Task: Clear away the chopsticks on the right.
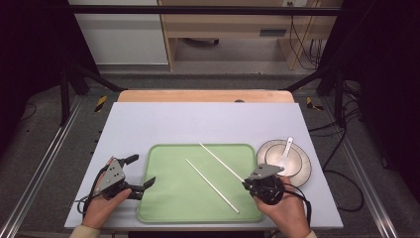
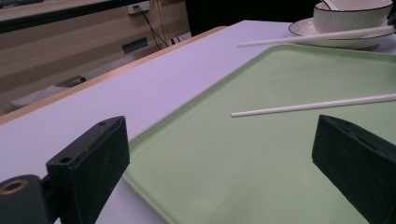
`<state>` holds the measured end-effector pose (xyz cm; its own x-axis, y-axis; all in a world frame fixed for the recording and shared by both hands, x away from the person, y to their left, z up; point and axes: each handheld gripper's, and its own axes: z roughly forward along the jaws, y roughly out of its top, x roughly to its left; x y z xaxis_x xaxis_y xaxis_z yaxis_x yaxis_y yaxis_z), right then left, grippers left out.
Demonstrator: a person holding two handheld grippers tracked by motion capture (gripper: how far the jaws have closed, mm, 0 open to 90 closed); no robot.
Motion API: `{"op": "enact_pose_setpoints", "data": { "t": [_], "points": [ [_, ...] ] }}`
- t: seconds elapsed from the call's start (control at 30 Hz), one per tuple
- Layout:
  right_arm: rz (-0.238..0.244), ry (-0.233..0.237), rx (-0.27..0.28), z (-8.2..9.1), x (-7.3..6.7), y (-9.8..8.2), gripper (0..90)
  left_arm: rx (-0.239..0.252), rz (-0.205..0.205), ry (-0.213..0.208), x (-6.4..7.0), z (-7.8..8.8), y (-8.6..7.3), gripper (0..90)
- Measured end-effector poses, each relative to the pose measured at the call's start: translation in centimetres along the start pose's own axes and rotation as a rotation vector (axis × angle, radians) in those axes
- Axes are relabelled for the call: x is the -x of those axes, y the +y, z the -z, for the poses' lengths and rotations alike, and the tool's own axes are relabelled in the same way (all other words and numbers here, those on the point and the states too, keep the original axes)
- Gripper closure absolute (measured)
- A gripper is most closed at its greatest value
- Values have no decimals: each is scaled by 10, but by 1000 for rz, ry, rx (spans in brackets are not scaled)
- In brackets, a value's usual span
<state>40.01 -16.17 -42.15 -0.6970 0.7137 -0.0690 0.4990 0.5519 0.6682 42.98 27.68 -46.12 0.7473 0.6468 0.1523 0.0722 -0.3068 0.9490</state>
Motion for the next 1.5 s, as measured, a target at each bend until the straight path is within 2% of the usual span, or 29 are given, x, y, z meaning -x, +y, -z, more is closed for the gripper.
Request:
{"op": "enact_pose_setpoints", "data": {
  "t": [0.17, 0.5, 0.67, 0.73, 0.9, 1.07, 1.17, 1.27, 1.33, 1.37, 1.43, 1.47, 1.5],
  "points": [
    [-3, 29, -46, -13, -9, -3, 838, 1, 0, 1, 0, 0, 0, 37],
    [-30, 76, -89, -32, -19, -7, 838, 5, 2, 0, 1, 0, 0, 37],
    [-79, 90, -78, -41, -20, -5, 837, 6, 1, 1, 1, 0, 0, 37],
    [-76, 96, -80, -44, -22, -4, 837, 6, 2, 1, 1, 0, 1, 37],
    [-76, 119, -97, -44, -27, -4, 833, 5, 1, 0, 1, 0, 1, 37],
    [-66, 144, -85, -41, -27, -5, 813, 1, -2, -4, 1, -1, 1, 37],
    [-78, 151, -82, -39, -27, -5, 785, -2, 4, -2, 0, -1, 1, 37],
    [-49, 154, -36, -36, -25, -6, 722, -9, 13, -1, 3, -1, 3, 54],
    [-33, 149, 21, -33, -25, -7, 646, -25, 13, -3, 6, -3, 6, 68],
    [-27, 148, 47, -32, -24, -7, 604, -35, 26, 1, 9, -5, 8, 81],
    [-25, 117, 114, -29, -22, -8, 493, -58, 62, -4, 14, -8, 13, 139],
    [-25, 104, 167, -28, -21, -9, 420, -65, 75, -4, 16, -10, 15, 147],
    [-26, 96, 194, -27, -20, -9, 365, -70, 84, -11, 21, -12, 18, 150]
  ]
}}
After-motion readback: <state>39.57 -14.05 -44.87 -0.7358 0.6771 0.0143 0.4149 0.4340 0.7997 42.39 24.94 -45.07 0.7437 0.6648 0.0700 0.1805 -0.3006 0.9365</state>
